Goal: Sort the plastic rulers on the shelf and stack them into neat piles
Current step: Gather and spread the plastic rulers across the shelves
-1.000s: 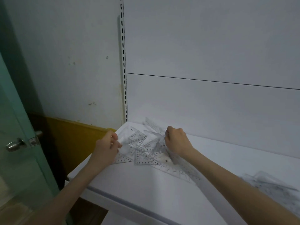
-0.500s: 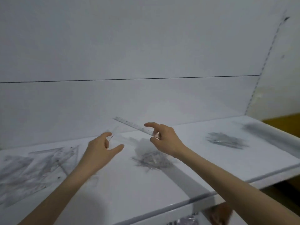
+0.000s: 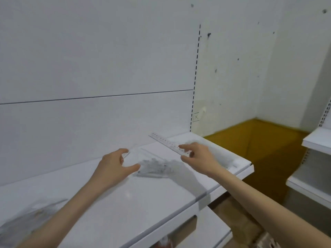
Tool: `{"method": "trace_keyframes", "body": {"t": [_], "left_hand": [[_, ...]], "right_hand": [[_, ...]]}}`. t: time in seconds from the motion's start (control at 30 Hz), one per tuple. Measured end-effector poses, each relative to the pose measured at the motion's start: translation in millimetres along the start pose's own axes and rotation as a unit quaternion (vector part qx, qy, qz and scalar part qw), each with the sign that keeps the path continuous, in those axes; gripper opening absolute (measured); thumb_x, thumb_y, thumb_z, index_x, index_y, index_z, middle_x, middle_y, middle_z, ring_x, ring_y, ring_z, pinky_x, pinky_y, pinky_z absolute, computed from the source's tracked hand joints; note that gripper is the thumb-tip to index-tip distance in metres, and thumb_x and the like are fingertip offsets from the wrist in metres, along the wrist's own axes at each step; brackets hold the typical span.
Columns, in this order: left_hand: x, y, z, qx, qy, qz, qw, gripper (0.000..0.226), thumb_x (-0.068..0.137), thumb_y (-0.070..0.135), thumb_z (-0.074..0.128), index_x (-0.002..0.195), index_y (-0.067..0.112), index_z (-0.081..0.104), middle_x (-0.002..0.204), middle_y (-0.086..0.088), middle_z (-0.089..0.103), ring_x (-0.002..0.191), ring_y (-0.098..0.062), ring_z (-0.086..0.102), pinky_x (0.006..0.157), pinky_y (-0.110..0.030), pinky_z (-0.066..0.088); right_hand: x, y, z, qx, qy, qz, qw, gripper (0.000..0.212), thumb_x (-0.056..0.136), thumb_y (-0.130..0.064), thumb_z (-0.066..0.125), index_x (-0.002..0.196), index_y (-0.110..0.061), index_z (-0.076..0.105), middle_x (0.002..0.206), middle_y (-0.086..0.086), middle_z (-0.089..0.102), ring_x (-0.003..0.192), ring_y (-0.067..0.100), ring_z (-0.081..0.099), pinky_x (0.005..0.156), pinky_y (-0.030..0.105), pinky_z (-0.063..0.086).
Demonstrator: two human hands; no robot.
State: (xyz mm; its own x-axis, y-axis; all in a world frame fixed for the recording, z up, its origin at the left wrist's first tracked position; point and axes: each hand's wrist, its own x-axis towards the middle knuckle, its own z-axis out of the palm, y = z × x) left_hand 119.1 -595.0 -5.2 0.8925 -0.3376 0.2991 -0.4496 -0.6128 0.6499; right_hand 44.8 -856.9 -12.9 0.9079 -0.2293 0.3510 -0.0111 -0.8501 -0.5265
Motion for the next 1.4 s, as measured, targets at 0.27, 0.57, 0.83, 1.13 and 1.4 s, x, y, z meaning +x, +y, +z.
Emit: {"method": "trace_keyframes", "body": {"t": [0.27, 0.57, 0.83, 1.13, 1.4], "left_hand": [[31, 56, 95, -0.007, -0.035, -0.022, 0.999, 0.055, 0.062, 0.043, 0.077, 0.104, 0.02, 0.049, 0.082, 0.003, 0.058, 0.07, -0.009, 0.052, 0.065, -0.029, 0.042], [36, 67, 115, 0.034, -0.037, 0.044, 0.998, 0.085, 0.042, 0.063, 0.055, 0.116, 0.021, 0.059, 0.098, 0.01, 0.053, 0.091, -0.009, 0.05, 0.076, -0.017, 0.036], [15, 67, 99, 0.037, -0.046, 0.1, 0.993, 0.076, 0.057, 0.05, 0.068, 0.125, 0.042, 0.037, 0.11, 0.023, 0.05, 0.107, -0.004, 0.046, 0.094, -0.027, 0.04], [-10, 51, 60, 0.014, -0.034, 0.075, 0.997, 0.068, 0.059, 0.061, 0.066, 0.118, 0.053, 0.034, 0.108, 0.025, 0.057, 0.108, 0.003, 0.051, 0.087, -0.011, 0.037], [-71, -3, -11, 0.06, 0.061, -0.031, 0.996, 0.065, 0.058, 0.064, 0.064, 0.114, 0.063, 0.031, 0.111, 0.026, 0.053, 0.112, -0.001, 0.048, 0.095, -0.025, 0.039]], "right_hand": [[17, 142, -52, -0.12, -0.014, 0.04, 0.992, 0.037, 0.091, -0.022, 0.06, 0.127, -0.015, 0.06, 0.119, 0.005, 0.058, 0.098, 0.016, 0.055, 0.085, 0.026, 0.044], [23, 147, -45, -0.234, -0.019, -0.056, 0.97, 0.04, 0.093, -0.043, 0.048, 0.119, -0.019, 0.065, 0.125, 0.001, 0.057, 0.114, 0.021, 0.046, 0.093, 0.03, 0.039], [26, 74, -9, -0.122, -0.018, -0.379, 0.917, 0.064, 0.078, -0.032, 0.073, 0.136, -0.02, 0.048, 0.131, 0.001, 0.057, 0.116, 0.021, 0.053, 0.095, 0.035, 0.045], [42, 45, 22, -0.028, 0.035, -0.532, 0.846, 0.02, 0.096, -0.021, 0.054, 0.11, -0.016, 0.068, 0.103, -0.002, 0.07, 0.078, 0.022, 0.065, 0.048, 0.035, 0.052], [42, -53, 90, -0.015, 0.083, -0.639, 0.765, 0.023, 0.089, -0.012, 0.054, 0.106, -0.013, 0.07, 0.099, -0.001, 0.072, 0.075, 0.018, 0.067, 0.039, 0.026, 0.045]]}}
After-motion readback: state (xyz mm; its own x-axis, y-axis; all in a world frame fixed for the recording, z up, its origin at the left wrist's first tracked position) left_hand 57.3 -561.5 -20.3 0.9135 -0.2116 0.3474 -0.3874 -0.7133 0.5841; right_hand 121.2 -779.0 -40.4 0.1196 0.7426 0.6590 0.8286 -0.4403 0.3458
